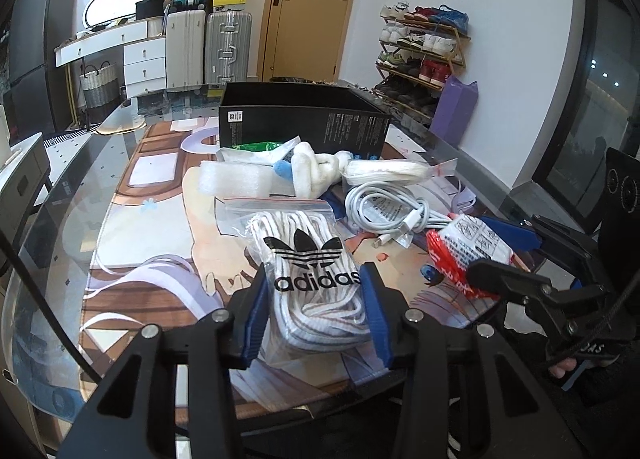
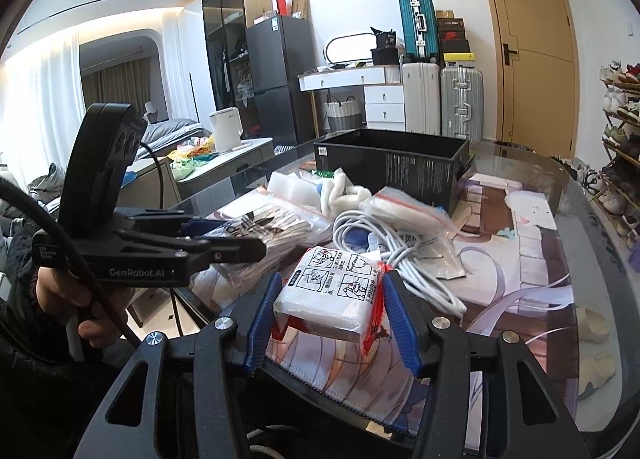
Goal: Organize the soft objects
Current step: 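Lift and carry the adidas bag and the packet over the black box with both grippers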
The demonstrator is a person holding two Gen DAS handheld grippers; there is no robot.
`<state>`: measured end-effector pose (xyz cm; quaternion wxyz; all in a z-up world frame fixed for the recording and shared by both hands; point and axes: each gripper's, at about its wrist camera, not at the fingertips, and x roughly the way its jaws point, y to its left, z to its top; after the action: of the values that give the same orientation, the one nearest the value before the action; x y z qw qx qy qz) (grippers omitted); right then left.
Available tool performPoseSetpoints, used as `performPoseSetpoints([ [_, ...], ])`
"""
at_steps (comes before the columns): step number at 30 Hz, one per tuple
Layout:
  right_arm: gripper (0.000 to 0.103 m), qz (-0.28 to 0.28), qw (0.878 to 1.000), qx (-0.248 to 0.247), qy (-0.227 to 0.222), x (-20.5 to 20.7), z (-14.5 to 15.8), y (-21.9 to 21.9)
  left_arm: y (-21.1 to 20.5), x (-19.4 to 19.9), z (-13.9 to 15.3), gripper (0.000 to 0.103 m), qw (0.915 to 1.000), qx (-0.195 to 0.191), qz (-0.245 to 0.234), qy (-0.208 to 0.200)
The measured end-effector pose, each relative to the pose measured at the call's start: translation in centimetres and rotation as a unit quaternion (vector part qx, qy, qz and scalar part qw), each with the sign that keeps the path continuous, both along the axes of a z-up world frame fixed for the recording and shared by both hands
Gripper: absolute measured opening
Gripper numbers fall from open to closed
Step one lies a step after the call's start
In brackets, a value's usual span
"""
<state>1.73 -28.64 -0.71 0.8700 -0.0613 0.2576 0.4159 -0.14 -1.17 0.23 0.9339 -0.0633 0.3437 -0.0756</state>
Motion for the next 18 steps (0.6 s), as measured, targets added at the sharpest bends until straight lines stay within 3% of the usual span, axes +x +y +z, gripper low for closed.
performPoseSetpoints([
  [18,0.053,-0.037,0.999,0.016,-0.027,1.8,2.8,-1.4,-0.2,-0.9,2.2,0.042,0.9993,-0.005,0.001,-0.036],
])
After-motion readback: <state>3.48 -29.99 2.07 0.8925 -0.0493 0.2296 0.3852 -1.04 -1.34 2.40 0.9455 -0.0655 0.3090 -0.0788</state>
